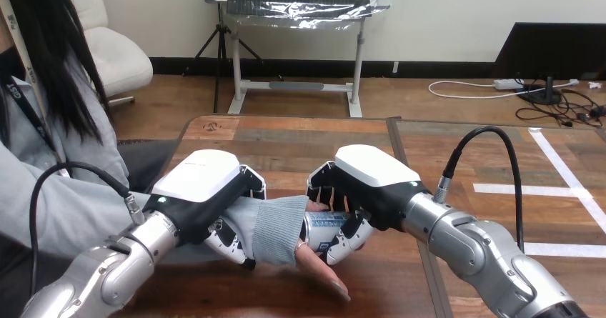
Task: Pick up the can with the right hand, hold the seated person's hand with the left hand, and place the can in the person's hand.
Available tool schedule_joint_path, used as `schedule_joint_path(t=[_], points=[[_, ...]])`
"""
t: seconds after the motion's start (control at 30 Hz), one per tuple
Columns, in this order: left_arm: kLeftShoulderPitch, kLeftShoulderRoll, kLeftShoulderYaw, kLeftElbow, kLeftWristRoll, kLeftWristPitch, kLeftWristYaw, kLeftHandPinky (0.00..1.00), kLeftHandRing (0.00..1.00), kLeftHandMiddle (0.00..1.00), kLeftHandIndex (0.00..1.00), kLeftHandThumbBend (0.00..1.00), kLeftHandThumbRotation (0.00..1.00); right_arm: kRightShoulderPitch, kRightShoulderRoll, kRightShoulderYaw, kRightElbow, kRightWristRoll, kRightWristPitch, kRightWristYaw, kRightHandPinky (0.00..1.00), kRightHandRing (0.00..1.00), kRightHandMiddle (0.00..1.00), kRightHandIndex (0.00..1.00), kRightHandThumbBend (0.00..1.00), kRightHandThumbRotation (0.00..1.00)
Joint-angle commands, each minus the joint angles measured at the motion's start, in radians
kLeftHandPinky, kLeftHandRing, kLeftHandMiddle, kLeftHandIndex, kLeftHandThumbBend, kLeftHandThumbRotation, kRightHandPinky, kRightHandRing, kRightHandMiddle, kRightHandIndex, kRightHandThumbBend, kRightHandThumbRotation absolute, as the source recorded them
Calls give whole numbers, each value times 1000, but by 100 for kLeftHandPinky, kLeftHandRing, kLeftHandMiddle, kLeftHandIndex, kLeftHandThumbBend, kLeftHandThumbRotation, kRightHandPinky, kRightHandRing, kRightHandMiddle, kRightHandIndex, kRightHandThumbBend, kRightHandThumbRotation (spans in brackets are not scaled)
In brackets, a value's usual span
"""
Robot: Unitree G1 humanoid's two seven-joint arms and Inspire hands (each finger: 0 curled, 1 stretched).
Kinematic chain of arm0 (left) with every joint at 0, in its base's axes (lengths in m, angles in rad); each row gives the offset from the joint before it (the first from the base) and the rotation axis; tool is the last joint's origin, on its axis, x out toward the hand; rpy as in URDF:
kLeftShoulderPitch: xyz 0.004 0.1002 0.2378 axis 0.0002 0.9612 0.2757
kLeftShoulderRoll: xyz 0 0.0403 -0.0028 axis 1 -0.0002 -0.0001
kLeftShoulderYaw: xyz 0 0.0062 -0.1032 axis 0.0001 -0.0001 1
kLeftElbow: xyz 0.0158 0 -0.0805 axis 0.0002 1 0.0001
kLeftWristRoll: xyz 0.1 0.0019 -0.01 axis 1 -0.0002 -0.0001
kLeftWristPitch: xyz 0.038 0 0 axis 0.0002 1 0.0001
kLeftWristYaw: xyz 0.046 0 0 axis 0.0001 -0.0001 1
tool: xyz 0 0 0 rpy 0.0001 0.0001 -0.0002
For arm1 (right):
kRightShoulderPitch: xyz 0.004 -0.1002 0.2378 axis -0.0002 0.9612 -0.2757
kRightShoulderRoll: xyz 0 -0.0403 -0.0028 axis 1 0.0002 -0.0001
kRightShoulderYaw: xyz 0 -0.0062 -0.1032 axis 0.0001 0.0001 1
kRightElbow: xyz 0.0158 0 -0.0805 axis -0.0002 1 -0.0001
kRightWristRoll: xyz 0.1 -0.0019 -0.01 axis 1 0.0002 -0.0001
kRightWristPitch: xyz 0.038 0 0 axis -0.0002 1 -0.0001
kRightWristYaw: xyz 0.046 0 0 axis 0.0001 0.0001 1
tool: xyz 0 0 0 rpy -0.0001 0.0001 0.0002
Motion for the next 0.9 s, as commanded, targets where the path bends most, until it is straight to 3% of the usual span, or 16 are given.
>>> schedule_joint_path(t=[0.0, 0.47, 0.87], points=[[-110, -41, 17, -34, -12, -28, 34, 32, 33, 37, 39, 90, 0, -40, 14, -35, -125, 32, 10, 9, 35, 40, 48, 47, 83, 0], [-119, -49, 13, -15, -7, -33, 41, 33, 33, 37, 39, 89, 0, -16, 8, -47, -211, 44, 54, 52, 35, 40, 48, 47, 82, 0], [-122, -53, 11, -8, -3, -34, 42, 33, 34, 38, 40, 89, 0, -21, 10, -52, -190, 43, 43, 41, 36, 41, 48, 47, 82, 0]])
